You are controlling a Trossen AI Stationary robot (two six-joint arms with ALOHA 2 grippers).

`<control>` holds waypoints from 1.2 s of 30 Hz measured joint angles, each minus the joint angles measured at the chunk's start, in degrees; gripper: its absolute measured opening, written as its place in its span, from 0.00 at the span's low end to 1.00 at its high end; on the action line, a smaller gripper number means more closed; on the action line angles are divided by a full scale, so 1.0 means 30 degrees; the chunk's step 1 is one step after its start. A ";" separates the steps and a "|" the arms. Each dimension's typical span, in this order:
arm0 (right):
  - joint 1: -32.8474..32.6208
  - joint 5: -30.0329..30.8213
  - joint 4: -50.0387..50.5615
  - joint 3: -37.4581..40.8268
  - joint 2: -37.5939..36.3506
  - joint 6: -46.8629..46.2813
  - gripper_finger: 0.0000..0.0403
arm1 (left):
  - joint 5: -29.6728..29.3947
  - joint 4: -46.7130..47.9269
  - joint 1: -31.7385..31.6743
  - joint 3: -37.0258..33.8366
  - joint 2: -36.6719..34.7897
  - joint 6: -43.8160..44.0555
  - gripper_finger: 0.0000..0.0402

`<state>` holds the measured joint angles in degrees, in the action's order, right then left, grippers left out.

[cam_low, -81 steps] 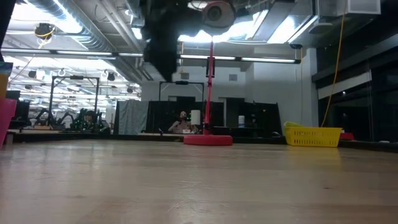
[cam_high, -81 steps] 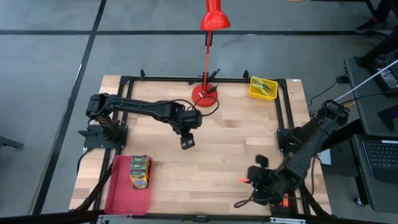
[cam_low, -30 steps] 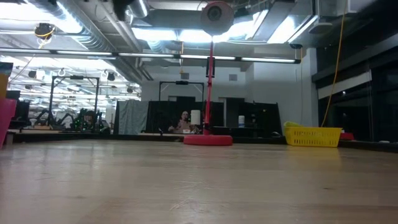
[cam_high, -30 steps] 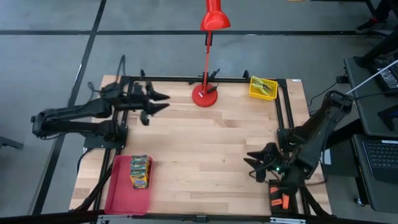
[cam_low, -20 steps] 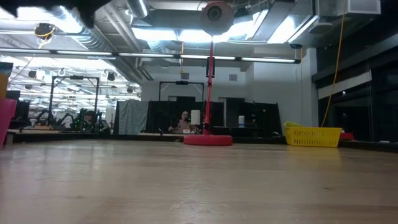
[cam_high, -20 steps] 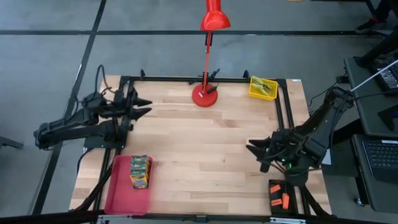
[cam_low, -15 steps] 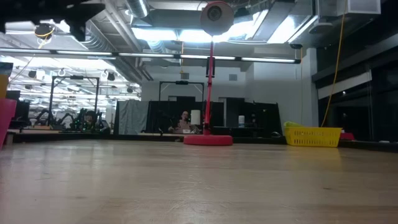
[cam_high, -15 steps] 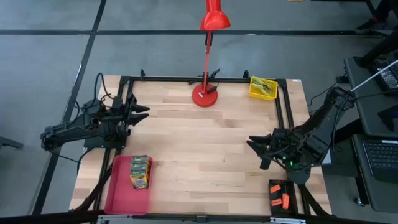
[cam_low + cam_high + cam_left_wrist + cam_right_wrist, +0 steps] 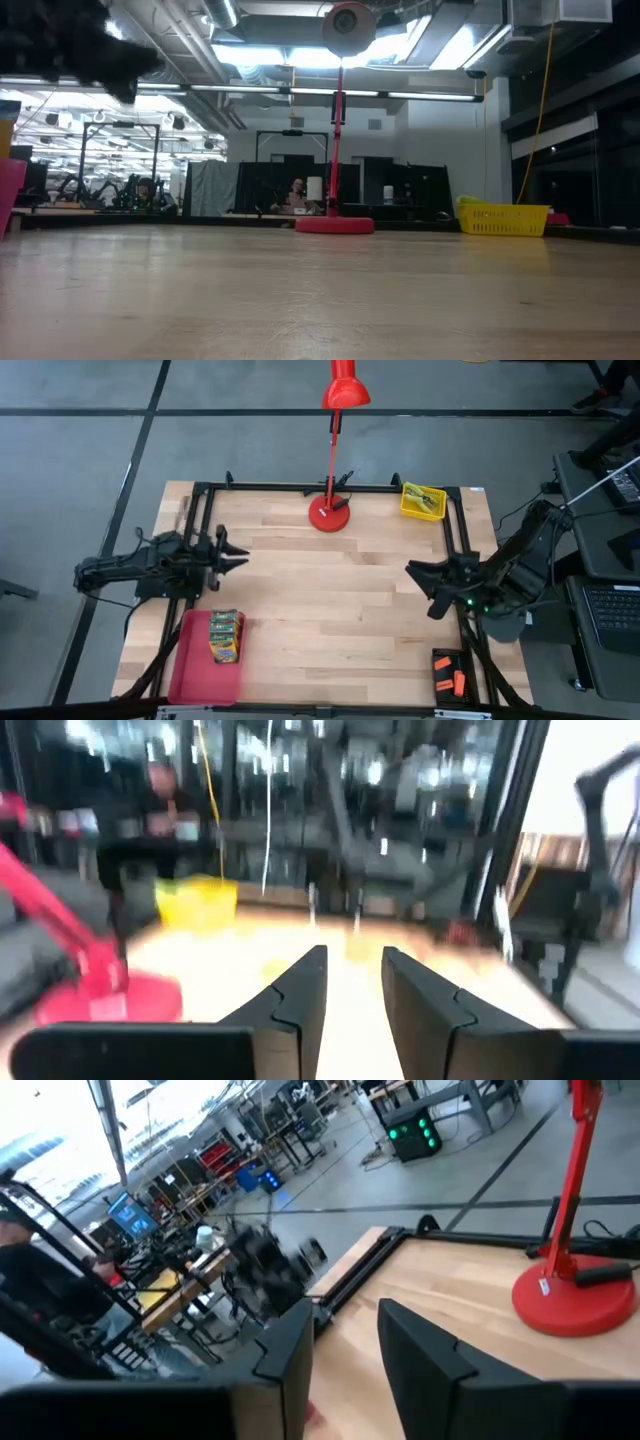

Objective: Pick & Place School Supplies
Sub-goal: Return to Home Position

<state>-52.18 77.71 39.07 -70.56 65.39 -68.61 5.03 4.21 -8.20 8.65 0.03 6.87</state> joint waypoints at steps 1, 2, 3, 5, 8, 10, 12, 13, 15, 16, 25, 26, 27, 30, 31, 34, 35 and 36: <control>0.0047 0.0029 -0.0019 -0.0225 0.0000 0.0163 0.30 | -0.0028 0.0040 0.0150 -0.0518 0.0000 0.0067 0.23; 0.0113 0.0024 -0.0029 -0.0462 0.0000 0.0316 0.29 | 0.0048 -0.0246 0.0334 -0.1005 0.0007 0.0168 0.23; 0.0179 0.0024 -0.0103 -0.0681 0.0000 0.0479 0.29 | 0.0109 -0.1164 0.0519 -0.1519 0.0001 0.0245 0.23; 0.0294 0.0023 -0.0334 -0.1136 0.0085 0.0829 0.29 | -0.0110 -0.3055 0.0820 -0.2551 -0.0015 0.0424 0.22; 0.0431 0.0017 -0.0335 -0.1852 0.0351 0.1504 0.29 | -0.0709 -0.2495 0.1166 -0.2712 0.0251 0.0054 0.23; 0.0516 0.0002 -0.0332 -0.2142 0.0484 0.1997 0.29 | -0.1108 -0.2007 0.1319 -0.2712 0.0193 -0.0543 0.22; 0.0538 -0.0023 -0.0339 -0.2302 0.0600 0.2214 0.29 | -0.1601 -0.1781 0.1442 -0.2712 0.0179 -0.0710 0.22; 0.0538 -0.0051 -0.0321 -0.2302 0.0613 0.2256 0.29 | -0.1895 -0.1762 0.1491 -0.2712 0.0446 -0.0565 0.22; 0.0538 -0.0274 -0.0321 -0.2302 0.0674 0.2223 0.29 | -0.2277 -0.1734 0.1491 -0.2712 0.0780 0.0445 0.22; 0.0538 -0.0408 -0.0314 -0.2302 0.0706 0.2169 0.29 | -0.2307 -0.1739 0.1489 -0.2712 0.0843 0.0908 0.22; 0.2320 -0.6683 0.0262 -0.2302 0.1081 0.3494 0.29 | -0.2321 -0.1756 0.1491 -0.2712 0.1027 0.1966 0.22; 0.2788 -0.8006 0.0262 -0.2302 0.1349 0.4187 0.29 | -0.2321 -0.1756 0.1491 -0.2712 0.1027 0.1962 0.22; 0.3299 -0.9183 0.0262 -0.2295 0.1631 0.5024 0.29 | -0.2318 -0.1756 0.1491 -0.2712 0.1027 0.1960 0.22; 0.4638 -1.2465 0.0027 -0.2295 0.2599 0.8060 0.29 | -0.2315 -0.1756 0.1491 -0.2712 0.1033 0.1960 0.22; 0.5033 -1.3576 -0.0274 -0.2295 0.3042 0.9234 0.29 | -0.2320 -0.1756 0.1491 -0.2712 0.1027 0.1960 0.22; 0.6160 -1.7353 -0.2137 -0.2295 0.4501 1.3784 0.29 | -0.2319 -0.1756 0.1491 -0.2712 0.1035 0.1965 0.22; 0.6495 -1.8554 -0.2837 -0.2295 0.4984 1.5421 0.29 | -0.2313 -0.1756 0.1491 -0.2712 0.1035 0.1967 0.22; 0.6817 -1.9682 -0.3408 -0.2295 0.5429 1.7025 0.29 | -0.2317 -0.1756 0.1491 -0.2712 0.1035 0.1963 0.22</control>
<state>-31.73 18.66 28.85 -77.45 81.67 -17.54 -1.92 -1.06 -3.73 0.51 3.14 12.76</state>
